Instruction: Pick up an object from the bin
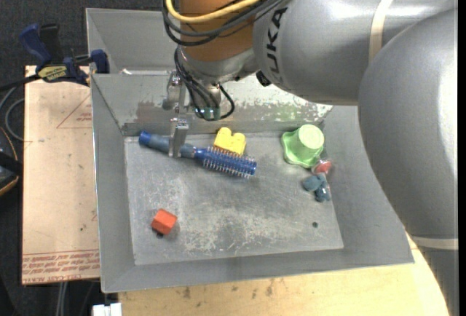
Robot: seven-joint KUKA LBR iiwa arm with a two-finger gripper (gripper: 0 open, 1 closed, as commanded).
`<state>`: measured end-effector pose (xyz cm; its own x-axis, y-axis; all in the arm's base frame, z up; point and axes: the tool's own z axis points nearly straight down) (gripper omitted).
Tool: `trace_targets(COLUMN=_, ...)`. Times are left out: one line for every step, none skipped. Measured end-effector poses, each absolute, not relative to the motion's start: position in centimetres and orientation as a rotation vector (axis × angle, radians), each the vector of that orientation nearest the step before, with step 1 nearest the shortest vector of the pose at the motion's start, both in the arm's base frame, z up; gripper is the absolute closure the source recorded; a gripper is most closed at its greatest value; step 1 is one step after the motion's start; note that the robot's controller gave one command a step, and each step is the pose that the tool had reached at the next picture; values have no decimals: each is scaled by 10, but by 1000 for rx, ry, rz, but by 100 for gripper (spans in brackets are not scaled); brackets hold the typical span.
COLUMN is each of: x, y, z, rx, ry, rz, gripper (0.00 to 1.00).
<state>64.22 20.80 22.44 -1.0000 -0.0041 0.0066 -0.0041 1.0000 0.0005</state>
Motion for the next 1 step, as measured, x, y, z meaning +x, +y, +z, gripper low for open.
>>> trace_targets(x=638, y=121, z=83, rx=81, ry=-3150, rz=-5, gripper=0)
